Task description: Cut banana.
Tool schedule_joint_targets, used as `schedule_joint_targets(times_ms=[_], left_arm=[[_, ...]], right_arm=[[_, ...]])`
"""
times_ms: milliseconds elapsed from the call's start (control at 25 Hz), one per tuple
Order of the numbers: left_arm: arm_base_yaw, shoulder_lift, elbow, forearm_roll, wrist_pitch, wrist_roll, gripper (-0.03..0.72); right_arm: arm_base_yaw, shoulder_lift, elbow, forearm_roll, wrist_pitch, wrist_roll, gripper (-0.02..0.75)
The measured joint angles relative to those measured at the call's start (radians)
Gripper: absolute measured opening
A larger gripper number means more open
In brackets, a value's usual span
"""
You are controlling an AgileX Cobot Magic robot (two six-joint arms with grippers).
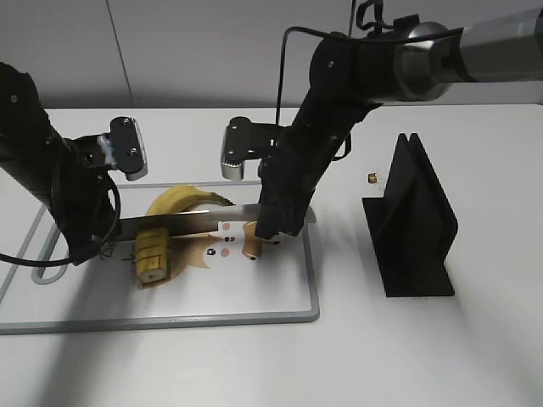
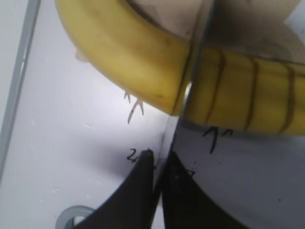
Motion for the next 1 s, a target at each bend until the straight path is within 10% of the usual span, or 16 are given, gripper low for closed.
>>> schedule_joint_targets(times_ms=[1000], left_arm=[[-0.001,-0.018,0.010,-0.003,-0.033,0.006,0.020]], right_arm=[[-0.005,0.010,-0.003,0.011,0.000,-0.001,0.175]])
